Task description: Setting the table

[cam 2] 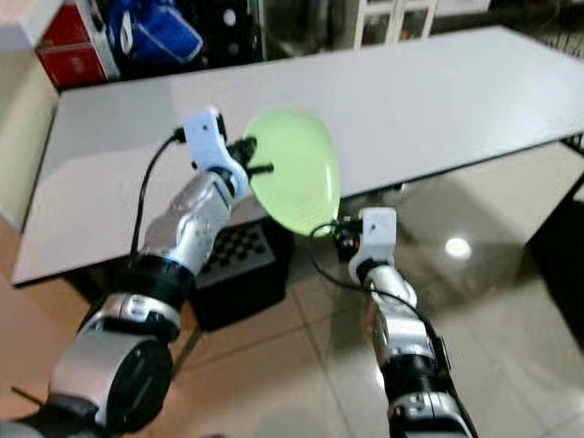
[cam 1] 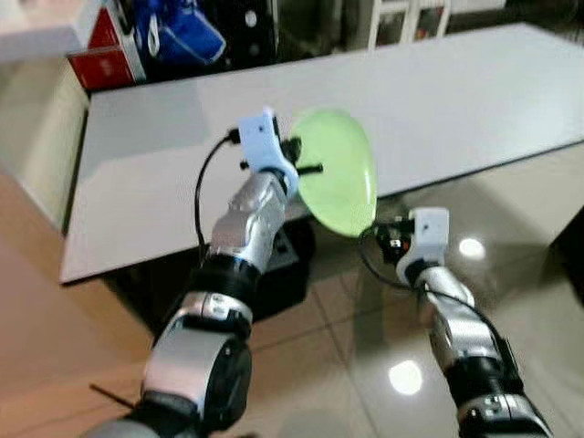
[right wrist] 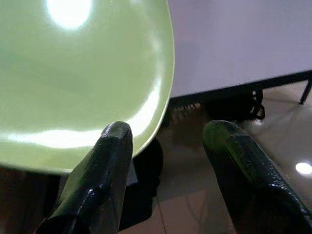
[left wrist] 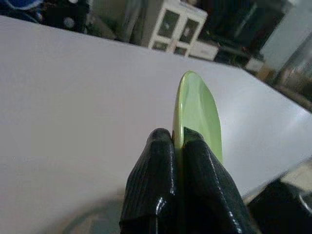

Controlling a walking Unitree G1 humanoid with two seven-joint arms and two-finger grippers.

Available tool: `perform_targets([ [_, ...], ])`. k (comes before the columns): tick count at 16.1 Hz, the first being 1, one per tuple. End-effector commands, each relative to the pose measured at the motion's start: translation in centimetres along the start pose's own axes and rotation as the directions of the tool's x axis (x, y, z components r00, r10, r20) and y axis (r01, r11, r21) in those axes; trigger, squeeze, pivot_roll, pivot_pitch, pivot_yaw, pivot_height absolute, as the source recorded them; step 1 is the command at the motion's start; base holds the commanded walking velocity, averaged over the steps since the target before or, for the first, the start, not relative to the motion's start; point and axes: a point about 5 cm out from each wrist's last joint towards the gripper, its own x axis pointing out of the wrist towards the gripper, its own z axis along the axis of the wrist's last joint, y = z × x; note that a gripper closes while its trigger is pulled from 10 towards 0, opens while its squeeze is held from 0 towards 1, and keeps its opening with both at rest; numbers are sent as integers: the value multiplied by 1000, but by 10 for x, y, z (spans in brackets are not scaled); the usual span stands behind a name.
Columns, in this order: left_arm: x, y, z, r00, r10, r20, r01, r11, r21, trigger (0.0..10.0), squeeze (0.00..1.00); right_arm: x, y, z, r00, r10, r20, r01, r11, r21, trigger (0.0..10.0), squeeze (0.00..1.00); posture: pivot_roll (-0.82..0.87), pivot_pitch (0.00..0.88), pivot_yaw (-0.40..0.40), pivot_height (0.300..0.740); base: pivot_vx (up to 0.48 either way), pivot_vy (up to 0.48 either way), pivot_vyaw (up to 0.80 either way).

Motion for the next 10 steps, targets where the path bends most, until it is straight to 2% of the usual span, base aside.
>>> perform_targets([
  [1, 1, 5, 15, 997, 28, 69, -27, 1000, -14, 0, 0, 2, 8, 2, 1000, 25, 1, -25, 1000, 1, 10000, 0, -56, 0, 57, 740, 0, 0, 0],
  [8, 1, 6, 22, 991, 43, 123, -47, 999, 25, 0, 0, 1, 8, 1, 1000, 28, -2, -28, 1000, 0, 10000, 0, -56, 0, 55, 740, 0, 0, 0],
  [10, 1, 7, 22, 992, 40, 123, -42, 999, 13, 0, 0, 1, 8, 0, 1000, 30, -4, -30, 1000, 0, 10000, 0, -55, 0, 55, 740, 0, 0, 0],
])
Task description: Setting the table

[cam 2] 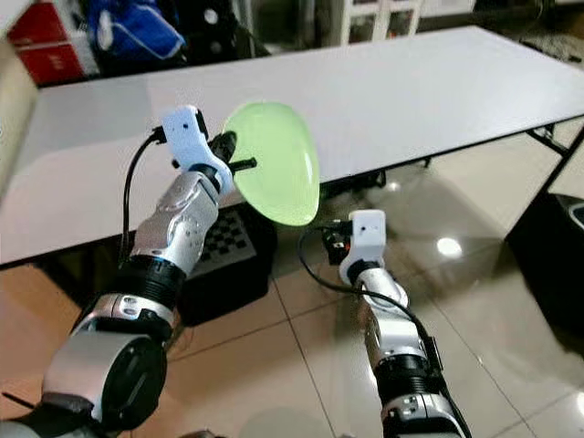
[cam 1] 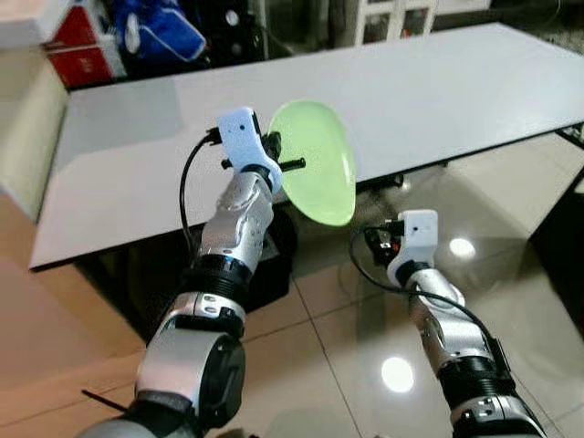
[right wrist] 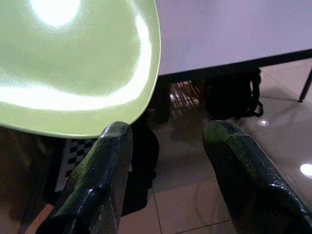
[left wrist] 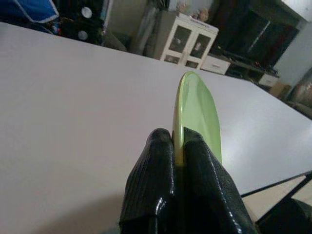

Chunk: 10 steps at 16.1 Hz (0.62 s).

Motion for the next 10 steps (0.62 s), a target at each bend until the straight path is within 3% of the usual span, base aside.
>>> perform_targets([
  [1, 2, -4, 17, 997, -18, 73, 18, 1000, 5, 0, 0, 1, 2, 2, 1000, 4, 5, -4, 1000, -1, 10000, 0, -56, 0, 55, 740, 480, 0, 0],
  [10, 3, 0, 14, 998, -2, 56, 1, 1000, 29, 0, 0, -1, 2, 1, 1000, 3, 4, -3, 1000, -1, 10000, 0, -62, 0, 59, 740, 480, 0, 0],
])
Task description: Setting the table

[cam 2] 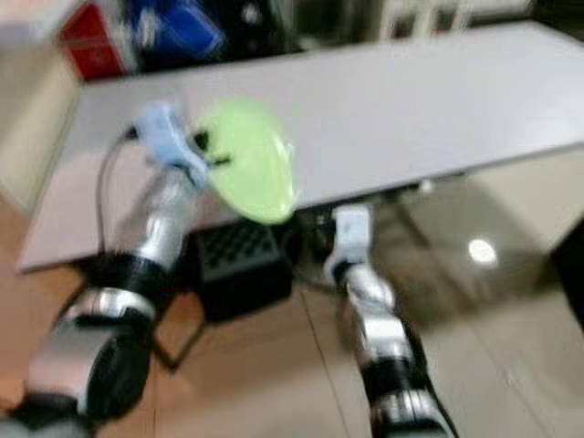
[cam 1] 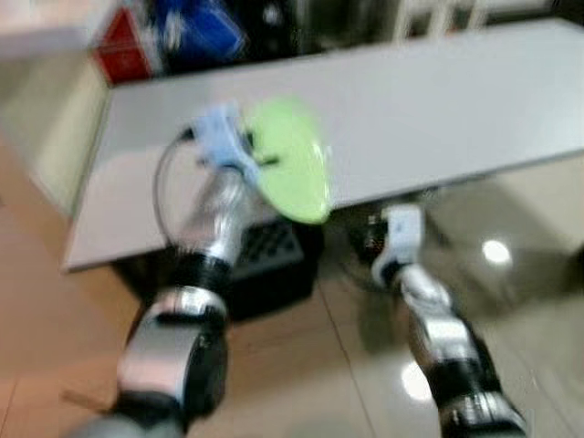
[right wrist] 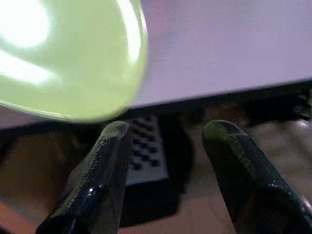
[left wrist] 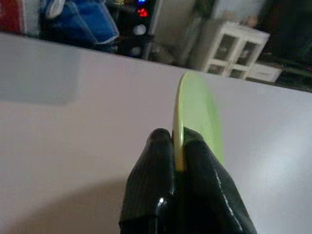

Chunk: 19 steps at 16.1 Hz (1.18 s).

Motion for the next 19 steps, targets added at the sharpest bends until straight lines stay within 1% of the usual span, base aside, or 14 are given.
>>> perform_targets([
  [1, 0, -27, 5, 996, -82, 22, 82, 997, -10, 0, 0, -3, -13, 2, 999, -40, 4, 40, 999, -8, 10000, 0, -62, 0, 59, 740, 480, 0, 0],
  [4, 1, -27, 4, 997, -77, 20, 77, 997, -17, 0, 0, -4, -14, 2, 999, -41, 4, 41, 999, -6, 10000, 0, -63, 0, 60, 740, 471, 0, 0],
  [9, 3, -21, 6, 999, -44, 28, 45, 998, -32, 0, 0, -4, -14, 2, 999, -35, 0, 35, 999, -5, 10000, 0, -63, 0, 58, 740, 480, 0, 0],
  [10, 4, -20, 7, 999, -37, 32, 38, 999, -34, 0, 0, -4, -14, 2, 999, -35, -1, 35, 999, -5, 10000, 0, -63, 0, 58, 740, 0, 0, 0],
  [11, 4, -17, 8, 999, -18, 32, 18, 1000, -11, 0, 0, -4, -14, 2, 999, -35, -1, 35, 999, -5, 10000, 0, -64, 0, 57, 740, 0, 0, 0],
  [12, 6, -14, 8, 1000, -4, 28, 5, 1000, -5, 0, 0, -4, -14, 2, 999, -35, -1, 35, 999, -5, 10000, 0, -64, 0, 55, 740, 0, 0, 0],
  [14, 10, 0, 9, 998, 55, 14, -55, 998, -15, 0, 0, -4, -14, 3, 999, -35, 0, 35, 999, -6, 10000, 0, -66, 0, 52, 740, 0, 0, 0],
  [15, 12, 13, 8, 995, 96, -1, -96, 995, -33, 0, 0, -4, -15, 4, 999, -35, -1, 35, 999, -8, 10000, 0, -65, 0, 47, 740, 0, 0, 0],
  [16, 12, 20, 7, 992, 122, -11, -123, 991, -51, 0, 0, -4, -16, 4, 999, -35, -1, 35, 999, -8, 10000, 0, -68, 0, 45, 740, 0, 0, 0],
  [18, 10, 40, -2, 981, 187, -58, -192, 975, -115, 0, 0, -5, -16, 3, 1000, -29, -8, 29, 999, -14, 10000, 0, -76, 0, 33, 740, 0, 0, 0],
  [19, 7, 53, -10, 969, 233, -87, -245, 956, -163, 0, 0, -7, -17, 2, 1000, -24, -15, 24, 999, -22, 10000, 0, -85, 0, 27, 740, 0, 0, 0],
])
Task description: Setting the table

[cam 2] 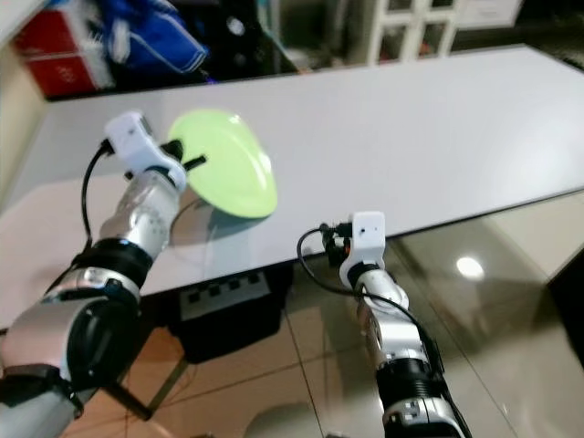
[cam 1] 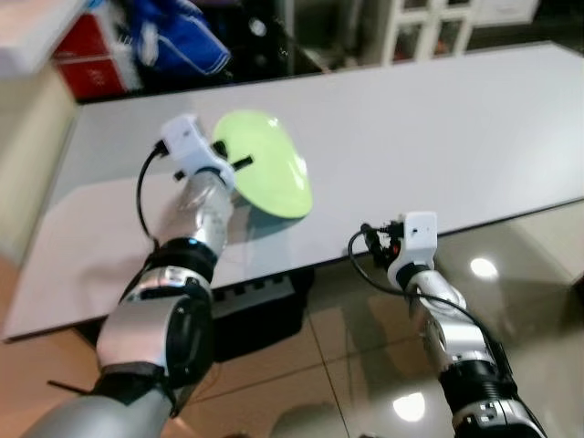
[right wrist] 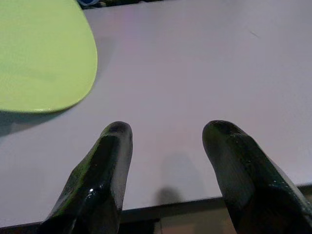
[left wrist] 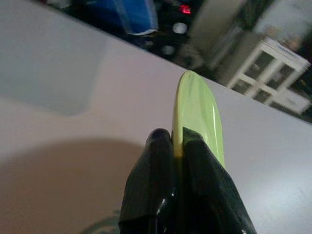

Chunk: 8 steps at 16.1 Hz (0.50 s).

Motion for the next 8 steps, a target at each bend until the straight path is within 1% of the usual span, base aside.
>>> perform_targets([
  [1, 0, 9, -4, 998, 52, -19, -52, 998, -39, 0, 0, -2, -2, 0, 1000, 10, -8, -10, 1000, -12, 10000, 0, -91, 0, 21, 740, 0, 0, 0],
  [3, -3, 28, -18, 990, 122, -71, -130, 983, -126, 0, 0, -8, -8, -1, 1000, 11, -22, -12, 999, -32, 10000, 0, -110, 0, 3, 740, 0, 0, 0],
  [4, -5, 37, -26, 983, 159, -97, -172, 974, -145, 0, 0, -10, -11, -1, 1000, 12, -28, -13, 999, -43, 10000, 0, -117, 0, -3, 740, 0, 0, 0],
  [5, -9, 46, -37, 970, 207, -125, -224, 964, -142, 0, 0, -13, -14, -1, 999, 11, -33, -12, 999, -53, 10000, 0, -130, 0, -11, 740, 0, 0, 0],
  [6, -10, 48, -40, 968, 215, -132, -233, 962, -143, 0, 0, -14, -15, -1, 999, 10, -33, -12, 998, -54, 10000, 0, -130, 0, -11, 740, 0, 0, 0],
  [7, -13, 53, -47, 960, 236, -151, -256, 958, -132, 0, 0, -16, -16, -1, 999, 11, -37, -13, 998, -57, 10000, 0, -138, 0, -13, 740, 0, 0, 0],
  [8, -16, 59, -55, 951, 256, -172, -275, 957, -95, 0, 0, -18, -16, -2, 999, 13, -44, -16, 998, -58, 10000, 0, -143, 0, -15, 740, 0, 0, 0],
])
